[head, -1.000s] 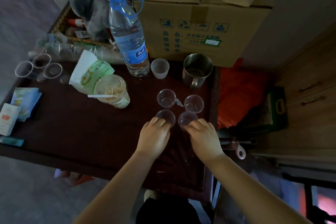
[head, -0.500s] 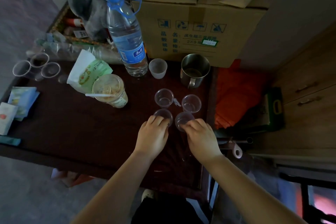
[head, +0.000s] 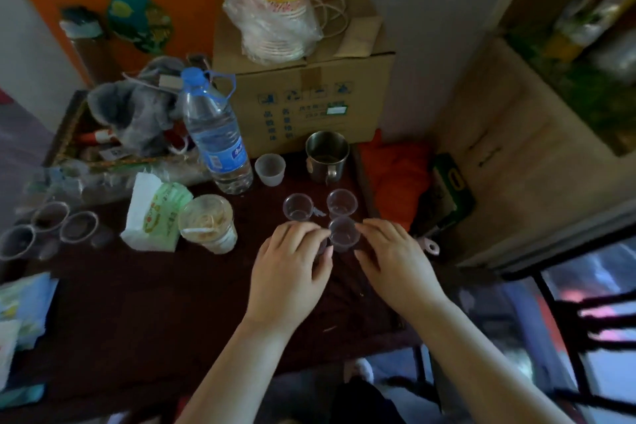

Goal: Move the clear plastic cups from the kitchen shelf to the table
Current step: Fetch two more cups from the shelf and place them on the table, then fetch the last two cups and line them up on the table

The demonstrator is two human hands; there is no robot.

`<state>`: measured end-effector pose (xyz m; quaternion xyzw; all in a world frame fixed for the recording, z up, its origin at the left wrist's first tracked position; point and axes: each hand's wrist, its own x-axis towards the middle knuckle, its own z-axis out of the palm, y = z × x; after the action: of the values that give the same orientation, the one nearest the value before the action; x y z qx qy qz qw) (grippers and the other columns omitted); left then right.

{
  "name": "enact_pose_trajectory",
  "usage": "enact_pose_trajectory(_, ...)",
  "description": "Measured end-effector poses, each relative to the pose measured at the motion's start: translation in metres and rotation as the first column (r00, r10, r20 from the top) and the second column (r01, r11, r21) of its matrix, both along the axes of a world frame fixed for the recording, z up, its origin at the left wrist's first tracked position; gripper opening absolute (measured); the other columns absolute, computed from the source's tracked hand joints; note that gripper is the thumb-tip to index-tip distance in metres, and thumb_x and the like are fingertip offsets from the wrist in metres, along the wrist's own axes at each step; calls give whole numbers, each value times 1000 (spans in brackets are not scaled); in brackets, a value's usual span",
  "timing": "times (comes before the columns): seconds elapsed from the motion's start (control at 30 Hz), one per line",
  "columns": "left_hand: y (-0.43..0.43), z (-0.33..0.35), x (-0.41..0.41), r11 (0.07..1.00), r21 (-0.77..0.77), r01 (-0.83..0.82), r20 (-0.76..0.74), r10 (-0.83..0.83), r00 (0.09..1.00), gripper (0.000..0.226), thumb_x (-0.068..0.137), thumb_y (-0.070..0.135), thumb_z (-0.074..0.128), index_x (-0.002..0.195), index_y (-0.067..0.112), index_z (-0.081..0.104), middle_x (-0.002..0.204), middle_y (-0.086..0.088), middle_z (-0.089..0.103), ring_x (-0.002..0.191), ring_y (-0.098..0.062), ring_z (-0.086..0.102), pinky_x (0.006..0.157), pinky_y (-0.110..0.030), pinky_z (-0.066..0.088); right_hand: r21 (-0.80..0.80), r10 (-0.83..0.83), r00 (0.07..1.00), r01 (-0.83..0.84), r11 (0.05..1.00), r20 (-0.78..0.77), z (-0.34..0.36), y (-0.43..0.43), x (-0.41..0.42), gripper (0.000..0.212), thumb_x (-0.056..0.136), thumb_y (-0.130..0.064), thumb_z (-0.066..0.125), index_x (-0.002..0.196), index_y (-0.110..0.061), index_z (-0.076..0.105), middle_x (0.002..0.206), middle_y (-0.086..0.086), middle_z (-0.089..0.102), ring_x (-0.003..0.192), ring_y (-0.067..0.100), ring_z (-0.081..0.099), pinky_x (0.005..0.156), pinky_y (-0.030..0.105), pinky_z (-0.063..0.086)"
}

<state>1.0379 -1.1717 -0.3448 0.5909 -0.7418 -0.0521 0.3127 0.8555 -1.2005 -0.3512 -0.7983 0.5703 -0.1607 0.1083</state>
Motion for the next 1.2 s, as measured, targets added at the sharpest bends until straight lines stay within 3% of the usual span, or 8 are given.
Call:
enact_pose_trajectory(0.1, 17, 25, 22, 996, -16, 93, 10, -93, 996, 30, 87, 34, 52, 110, 17, 61, 110, 5, 59, 108, -13, 50, 87, -29, 46, -63, -128, 992, 128, 990, 8, 29, 38, 7, 43, 87, -32, 57, 125, -14, 53, 129, 4, 56, 120, 20, 48, 99, 29, 34)
enact_pose_trajectory(0.2, 33, 47, 36, 986, 0, 167, 37, -167, 985, 33, 86, 35, 53, 113, 18, 61, 114, 5, 58, 111, -14, 49, 89, -32, 45, -78, -229, 973, 229, 970, 7, 60, 78, 11, 50, 88, -39, 53, 131, -13, 48, 137, 7, 50, 129, 23, 42, 107, 37, 32)
enact_pose_trajectory(0.37, 64, 100, 16, 938, -94, 335, -42, -340, 940, 30, 88, 31, 51, 111, 17, 64, 111, 3, 62, 108, -16, 52, 90, -34, 45, -161, -372, 928, 370, 915, 19, 122, 150, 1, 59, 87, -49, 43, 133, -11, 46, 139, 9, 48, 133, 23, 37, 108, 44, 33)
enact_pose_trajectory(0.53, 110, 157, -43, 825, -107, 555, 53, -553, 832, 44, 89, 38, 51, 127, 15, 53, 129, -1, 53, 125, -19, 41, 100, -38, 37, -259, -537, 843, 523, 812, 22, 168, 241, -30, 69, 87, -59, 29, 137, -13, 40, 143, 7, 43, 136, 21, 30, 109, 44, 29)
enact_pose_trajectory(0.67, 170, 190, -96, 692, -139, 708, 52, -709, 703, 43, 89, 38, 46, 123, 13, 55, 125, -3, 57, 119, -19, 45, 97, -36, 40, -326, -666, 744, 643, 694, 49, 195, 336, -60, 68, 88, -61, 27, 139, -16, 35, 145, 4, 40, 137, 19, 28, 111, 40, 27)
enact_pose_trajectory(0.8, 265, 213, -164, 516, -182, 837, 54, -845, 532, 46, 85, 36, 50, 122, 9, 57, 124, -10, 58, 118, -27, 48, 96, -43, 40, -361, -805, 582, 781, 510, 120, 218, 464, -89, 62, 88, -49, 41, 137, -10, 38, 140, 10, 46, 131, 18, 36, 108, 23, 21)
enact_pose_trajectory(1.0, 475, 228, -253, 202, -225, 953, 75, -972, 224, 56, 85, 46, 35, 126, 12, 53, 130, -9, 54, 126, -27, 43, 102, -45, 36, -390, -957, 249, 904, 174, 150, 242, 702, -109, 63, 90, -54, 37, 137, -12, 39, 138, 11, 47, 128, 23, 40, 107, 35, 29)
enact_pose_trajectory(1.2, 675, 236, -302, -102, -242, 965, 141, -988, -69, 52, 88, 49, 40, 129, 18, 50, 133, -3, 54, 130, -22, 39, 105, -38, 31, -456, -981, -49, 880, -131, 187, 253, 903, -99, 64, 86, -59, 30, 138, -22, 34, 141, 3, 43, 128, 15, 35, 102, 30, 27)
